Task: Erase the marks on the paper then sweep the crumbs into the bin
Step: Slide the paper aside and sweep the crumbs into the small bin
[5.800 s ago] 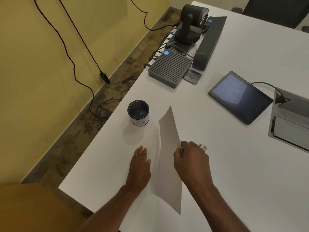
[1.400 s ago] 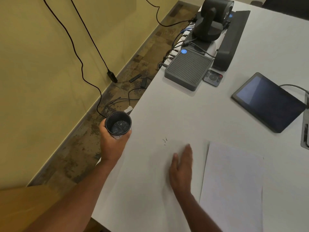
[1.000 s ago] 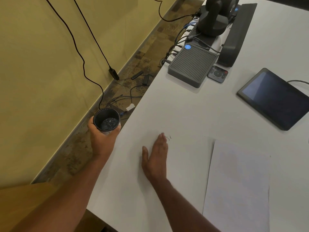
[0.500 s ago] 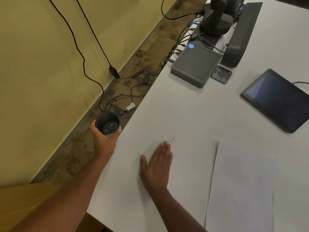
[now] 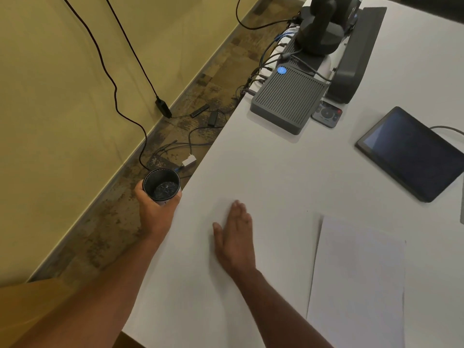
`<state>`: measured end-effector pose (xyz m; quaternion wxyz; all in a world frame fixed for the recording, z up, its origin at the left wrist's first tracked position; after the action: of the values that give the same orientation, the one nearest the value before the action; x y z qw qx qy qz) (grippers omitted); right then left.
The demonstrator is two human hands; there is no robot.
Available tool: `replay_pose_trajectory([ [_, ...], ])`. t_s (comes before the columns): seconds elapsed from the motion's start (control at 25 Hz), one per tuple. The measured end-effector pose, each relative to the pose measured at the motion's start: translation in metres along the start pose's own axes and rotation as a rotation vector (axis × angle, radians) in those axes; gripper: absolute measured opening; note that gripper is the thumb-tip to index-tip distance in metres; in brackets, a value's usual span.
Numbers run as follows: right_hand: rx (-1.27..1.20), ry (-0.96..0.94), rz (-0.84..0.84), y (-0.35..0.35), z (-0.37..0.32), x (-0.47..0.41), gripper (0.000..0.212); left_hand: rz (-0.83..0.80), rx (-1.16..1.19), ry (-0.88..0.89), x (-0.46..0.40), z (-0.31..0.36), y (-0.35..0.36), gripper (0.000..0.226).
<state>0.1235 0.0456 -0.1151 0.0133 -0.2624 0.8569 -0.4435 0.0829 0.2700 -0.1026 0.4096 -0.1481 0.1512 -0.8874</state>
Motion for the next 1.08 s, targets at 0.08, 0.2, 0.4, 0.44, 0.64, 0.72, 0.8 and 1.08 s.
replay_pose_trajectory([
  [0.08,-0.113,0.007,0.091,-0.024,0.014,-0.007,0.068,0.008,-0.005,0.003,0.0,0.001,0.001,0.089],
  [0.2,-0.008,0.32,0.403,-0.085,0.092,-0.005,0.073,0.023,-0.014,0.002,0.001,0.0,0.001,0.089],
  [0.4,0.076,0.331,0.261,-0.065,0.09,-0.003,0.076,0.039,-0.036,0.013,0.002,-0.001,0.003,0.091],
  [0.44,0.067,0.199,0.185,-0.047,0.067,-0.002,0.074,0.038,-0.035,0.01,0.001,-0.002,0.002,0.091],
  [0.64,-0.005,0.187,0.32,-0.064,0.076,0.003,0.069,0.033,-0.035,0.001,-0.001,-0.006,0.001,0.091],
  [0.72,0.039,0.36,0.335,-0.08,0.108,-0.004,0.073,0.031,-0.021,0.009,-0.001,-0.007,0.001,0.089],
  [0.8,0.098,0.301,0.231,-0.073,0.101,-0.022,0.074,0.025,-0.014,0.019,-0.003,-0.007,0.001,0.089],
  [1.08,-0.065,-0.178,-0.058,-0.016,0.005,-0.003,0.058,0.008,-0.004,-0.002,-0.006,-0.007,0.0,0.089],
])
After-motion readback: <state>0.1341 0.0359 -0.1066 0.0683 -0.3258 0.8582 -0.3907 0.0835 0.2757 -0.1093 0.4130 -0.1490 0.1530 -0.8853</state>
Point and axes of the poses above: each hand's wrist, its own x-axis away from the middle knuckle, its own y-axis out of the palm, z = x × y, the point moved 8 cm from there along -x, towards the middle knuckle, and after that the axes turned 4 degrees about -z, right-handed, at the moved point
